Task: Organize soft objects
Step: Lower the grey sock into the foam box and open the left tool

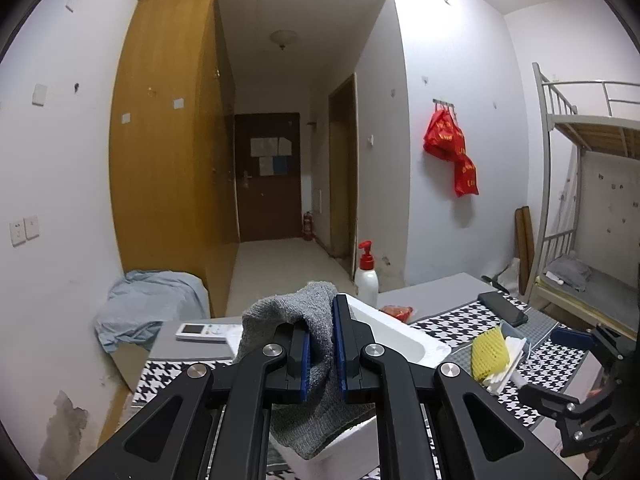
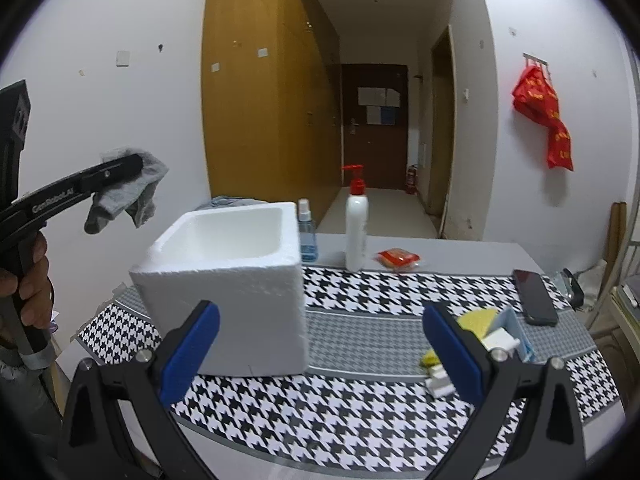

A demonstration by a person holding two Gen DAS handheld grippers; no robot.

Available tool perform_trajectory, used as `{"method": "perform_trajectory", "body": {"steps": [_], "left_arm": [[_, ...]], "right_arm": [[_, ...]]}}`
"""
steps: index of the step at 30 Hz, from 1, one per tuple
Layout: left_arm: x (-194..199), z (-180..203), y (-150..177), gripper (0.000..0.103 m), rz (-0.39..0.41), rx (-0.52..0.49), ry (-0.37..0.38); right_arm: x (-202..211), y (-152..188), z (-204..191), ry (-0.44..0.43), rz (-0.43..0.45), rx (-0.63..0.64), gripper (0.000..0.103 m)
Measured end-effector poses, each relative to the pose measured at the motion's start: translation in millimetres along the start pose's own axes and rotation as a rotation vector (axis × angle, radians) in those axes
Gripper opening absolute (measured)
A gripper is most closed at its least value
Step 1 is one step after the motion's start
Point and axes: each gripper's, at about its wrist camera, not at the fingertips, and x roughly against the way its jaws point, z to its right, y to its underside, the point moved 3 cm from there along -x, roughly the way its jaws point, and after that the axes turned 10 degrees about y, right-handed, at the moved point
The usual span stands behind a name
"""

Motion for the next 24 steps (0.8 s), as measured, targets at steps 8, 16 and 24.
{"method": "perform_trajectory", "body": {"steps": [8,16,24], "left_arm": [[-24,5,-2,0.011,-0.046,0.016,0.015],[-52,4,1,0.011,-0.127,0.029,0.008],[-75,0,11,0.011,-0.205,0.041,-0.020]], "right_arm": [[6,13,20,0.039,-0.016,-0.013,0.103],[9,20,33,0.063,-0.025,-0.035,0.103],[8,26,40,0.076,-0.036,-0.045,0.103]]}}
